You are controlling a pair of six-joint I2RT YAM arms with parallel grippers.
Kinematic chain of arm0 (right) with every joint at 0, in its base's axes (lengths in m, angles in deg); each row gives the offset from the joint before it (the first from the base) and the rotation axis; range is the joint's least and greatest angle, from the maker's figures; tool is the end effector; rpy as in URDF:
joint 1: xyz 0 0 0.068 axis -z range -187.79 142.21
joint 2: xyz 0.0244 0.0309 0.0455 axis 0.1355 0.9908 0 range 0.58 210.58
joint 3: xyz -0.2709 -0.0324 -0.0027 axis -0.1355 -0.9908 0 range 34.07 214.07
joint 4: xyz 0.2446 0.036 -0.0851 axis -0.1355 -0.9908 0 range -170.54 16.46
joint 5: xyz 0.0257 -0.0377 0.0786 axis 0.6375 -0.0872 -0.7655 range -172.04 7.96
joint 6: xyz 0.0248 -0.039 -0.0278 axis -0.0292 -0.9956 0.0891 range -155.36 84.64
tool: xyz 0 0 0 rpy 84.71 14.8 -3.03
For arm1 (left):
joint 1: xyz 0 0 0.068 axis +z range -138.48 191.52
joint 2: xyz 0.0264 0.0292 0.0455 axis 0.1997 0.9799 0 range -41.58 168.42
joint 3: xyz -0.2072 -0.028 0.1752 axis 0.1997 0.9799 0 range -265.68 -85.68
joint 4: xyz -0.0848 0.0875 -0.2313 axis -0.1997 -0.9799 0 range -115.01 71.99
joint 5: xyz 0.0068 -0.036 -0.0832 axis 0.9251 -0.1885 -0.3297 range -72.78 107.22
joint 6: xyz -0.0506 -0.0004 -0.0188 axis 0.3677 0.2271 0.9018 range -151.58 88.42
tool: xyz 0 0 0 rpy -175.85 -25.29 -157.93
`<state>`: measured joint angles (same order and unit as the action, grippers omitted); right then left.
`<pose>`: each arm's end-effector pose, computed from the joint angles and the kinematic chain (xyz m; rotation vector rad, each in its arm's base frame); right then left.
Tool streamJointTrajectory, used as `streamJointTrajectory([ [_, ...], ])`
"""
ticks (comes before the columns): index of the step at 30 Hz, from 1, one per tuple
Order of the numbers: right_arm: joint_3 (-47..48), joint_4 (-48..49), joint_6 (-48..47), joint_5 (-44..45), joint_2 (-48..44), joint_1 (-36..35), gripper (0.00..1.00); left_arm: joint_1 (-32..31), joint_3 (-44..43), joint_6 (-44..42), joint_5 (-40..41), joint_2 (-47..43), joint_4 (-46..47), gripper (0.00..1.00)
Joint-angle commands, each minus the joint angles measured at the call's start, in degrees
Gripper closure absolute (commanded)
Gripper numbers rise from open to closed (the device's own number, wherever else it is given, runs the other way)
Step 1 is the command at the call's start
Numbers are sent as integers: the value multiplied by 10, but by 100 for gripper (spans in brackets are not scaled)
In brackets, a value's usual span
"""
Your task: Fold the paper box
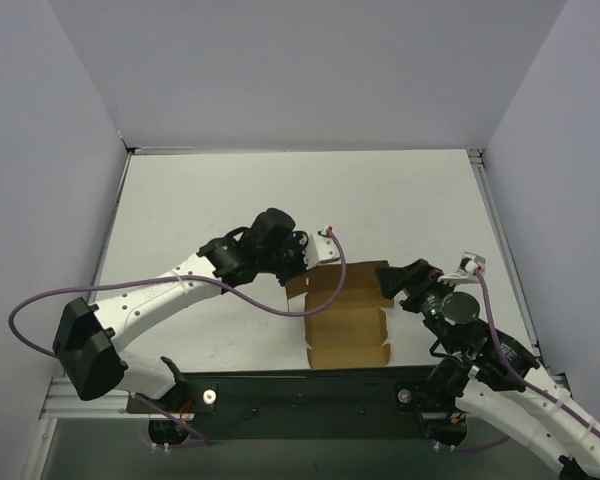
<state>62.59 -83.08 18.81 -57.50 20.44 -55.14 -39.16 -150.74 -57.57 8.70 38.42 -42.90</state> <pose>0.0862 0.0718 0.2978 0.4501 1.6235 1.0299 0.1925 -0.2434 0.2983 1.4806 1.7439 -0.3951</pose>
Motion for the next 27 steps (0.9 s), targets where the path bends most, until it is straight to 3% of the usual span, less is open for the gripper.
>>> streamJointTrajectory([
  [1, 93, -45, -307, -93, 68, -3, 18, 29, -70, -22, -127, -21, -120, 100],
  [5, 167, -79, -424, -148, 176, -6, 20, 88, -96, -22, -196, -34, -149, 100],
  [12, 209, -47, -553, -211, 221, -17, 19, 102, -96, -24, -231, -49, -163, 100],
  [22, 262, -75, -633, -281, 312, -18, 21, 103, -96, -29, -285, -56, -172, 100],
  [25, 280, -88, -642, -316, 328, -18, 25, 103, -96, -30, -294, -57, -173, 100],
  [27, 287, -94, -645, -331, 336, -18, 34, 103, -96, -30, -298, -57, -174, 100],
])
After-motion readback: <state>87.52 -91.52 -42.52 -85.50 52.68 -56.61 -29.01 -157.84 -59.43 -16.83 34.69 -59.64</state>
